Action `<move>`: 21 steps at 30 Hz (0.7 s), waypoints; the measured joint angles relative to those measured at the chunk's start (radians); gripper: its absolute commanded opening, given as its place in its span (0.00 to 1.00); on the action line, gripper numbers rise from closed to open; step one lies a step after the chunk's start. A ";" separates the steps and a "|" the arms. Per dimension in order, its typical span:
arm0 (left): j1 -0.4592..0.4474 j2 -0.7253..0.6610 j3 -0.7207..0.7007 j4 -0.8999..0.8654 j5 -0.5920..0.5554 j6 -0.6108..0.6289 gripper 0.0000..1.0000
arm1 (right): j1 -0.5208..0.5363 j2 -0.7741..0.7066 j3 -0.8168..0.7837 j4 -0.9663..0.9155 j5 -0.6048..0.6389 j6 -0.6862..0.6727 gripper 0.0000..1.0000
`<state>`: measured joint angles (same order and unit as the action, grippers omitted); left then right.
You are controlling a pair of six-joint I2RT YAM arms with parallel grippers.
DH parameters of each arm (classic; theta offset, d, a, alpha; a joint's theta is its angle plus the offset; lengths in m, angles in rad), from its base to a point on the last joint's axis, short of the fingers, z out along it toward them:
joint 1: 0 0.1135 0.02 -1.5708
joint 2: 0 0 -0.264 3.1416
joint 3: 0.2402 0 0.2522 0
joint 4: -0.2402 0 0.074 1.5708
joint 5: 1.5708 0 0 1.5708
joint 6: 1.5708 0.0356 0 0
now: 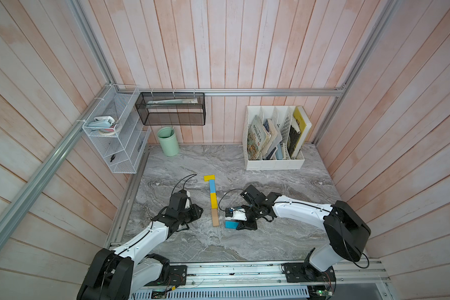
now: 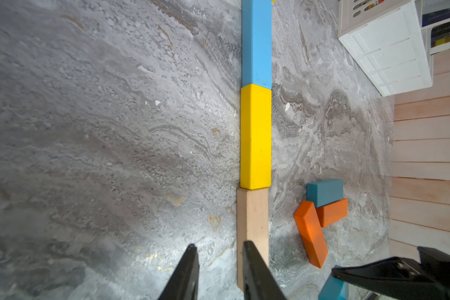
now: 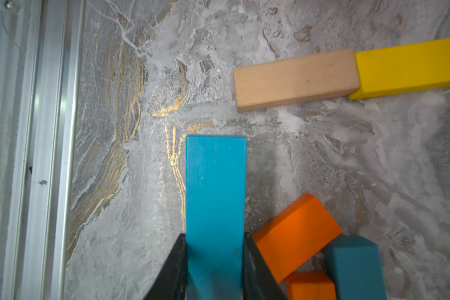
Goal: Assemble a giraffe with building blocks
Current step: Move the building block to the center of the board.
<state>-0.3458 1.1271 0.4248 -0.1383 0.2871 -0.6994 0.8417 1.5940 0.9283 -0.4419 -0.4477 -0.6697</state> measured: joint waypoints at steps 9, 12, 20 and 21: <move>0.000 -0.003 0.000 -0.001 0.000 0.000 0.33 | 0.001 0.102 0.007 0.006 -0.051 0.007 0.00; 0.001 -0.003 0.000 -0.001 0.000 0.000 0.33 | 0.002 0.105 0.003 0.011 -0.063 0.013 0.00; 0.001 -0.004 0.007 -0.004 0.000 0.000 0.33 | -0.012 0.104 0.000 0.055 0.028 0.064 0.00; 0.001 -0.003 0.007 -0.004 0.000 0.000 0.33 | -0.018 0.104 0.000 0.055 0.047 0.068 0.00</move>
<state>-0.3450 1.1236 0.4320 -0.1421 0.2867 -0.6991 0.8238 1.6981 0.9287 -0.3866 -0.4004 -0.6018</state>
